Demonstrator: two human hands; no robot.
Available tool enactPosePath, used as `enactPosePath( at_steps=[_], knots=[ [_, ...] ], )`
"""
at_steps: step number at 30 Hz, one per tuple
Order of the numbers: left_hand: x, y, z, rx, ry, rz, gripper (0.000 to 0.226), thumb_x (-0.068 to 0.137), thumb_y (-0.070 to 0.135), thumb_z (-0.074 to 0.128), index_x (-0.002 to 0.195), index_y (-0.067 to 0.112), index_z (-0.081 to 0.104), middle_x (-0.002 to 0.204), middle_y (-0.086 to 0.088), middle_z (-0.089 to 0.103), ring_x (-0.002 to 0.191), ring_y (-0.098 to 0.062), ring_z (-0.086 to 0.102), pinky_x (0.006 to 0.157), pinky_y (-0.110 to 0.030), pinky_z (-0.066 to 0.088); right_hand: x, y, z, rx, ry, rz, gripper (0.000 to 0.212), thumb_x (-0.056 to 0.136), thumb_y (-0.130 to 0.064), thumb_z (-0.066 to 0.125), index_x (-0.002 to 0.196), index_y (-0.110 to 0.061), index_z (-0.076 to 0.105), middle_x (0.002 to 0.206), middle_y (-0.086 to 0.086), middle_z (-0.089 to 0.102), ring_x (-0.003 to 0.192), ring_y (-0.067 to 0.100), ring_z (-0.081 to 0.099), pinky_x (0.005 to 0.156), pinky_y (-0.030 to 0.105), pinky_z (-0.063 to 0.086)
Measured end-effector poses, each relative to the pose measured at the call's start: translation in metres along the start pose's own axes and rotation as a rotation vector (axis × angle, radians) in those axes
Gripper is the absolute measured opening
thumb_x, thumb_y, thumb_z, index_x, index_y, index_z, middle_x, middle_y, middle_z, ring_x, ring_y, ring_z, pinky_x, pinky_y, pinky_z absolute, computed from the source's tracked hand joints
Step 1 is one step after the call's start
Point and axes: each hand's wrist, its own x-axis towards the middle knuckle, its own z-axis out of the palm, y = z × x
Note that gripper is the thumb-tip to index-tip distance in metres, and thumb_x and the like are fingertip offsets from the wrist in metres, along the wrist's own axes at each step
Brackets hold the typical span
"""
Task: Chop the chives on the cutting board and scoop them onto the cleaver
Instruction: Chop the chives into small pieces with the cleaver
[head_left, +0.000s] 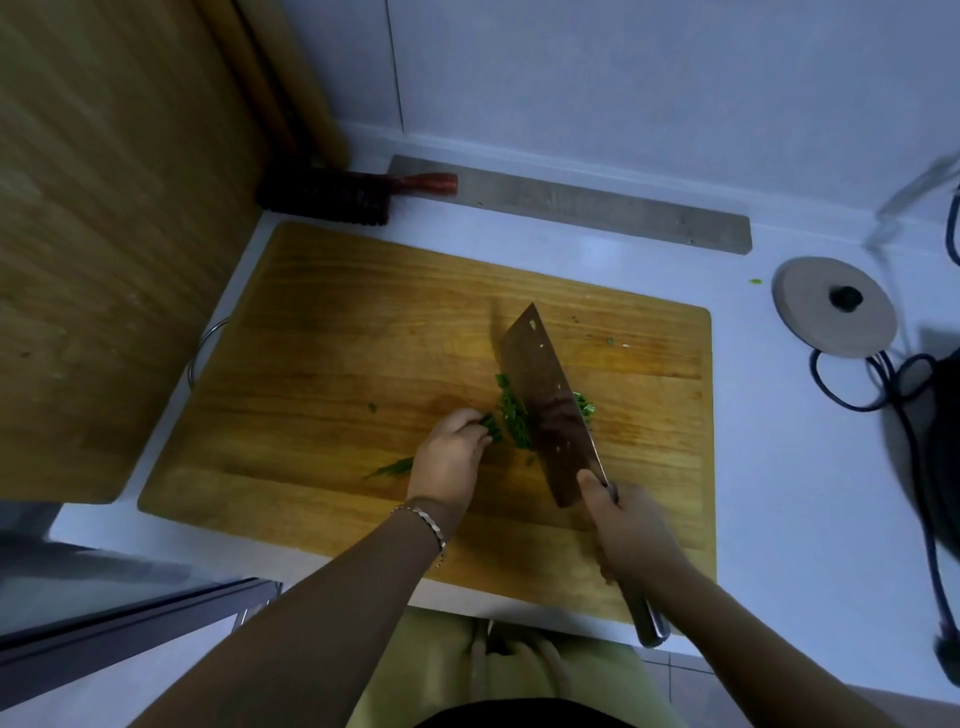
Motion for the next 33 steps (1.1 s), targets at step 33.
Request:
enactPosePath(
  at_steps=[33],
  knots=[
    [0.000,-0.005,-0.010,0.158,-0.059,0.045,0.014,0.088,0.004,0.058,0.092,0.002,0.071,0.095,-0.014,0.066,0.093,-0.033,0.057,0.080,-0.044,0.051,0.019,-0.009,0.020,0.044,-0.022,0.001,0.037,0.096,-0.036,0.040,0.069,-0.014,0.052,0.054,-0.001,0.044,0.046,0.013,0.042,0.047,0.025,0.037]
  ],
)
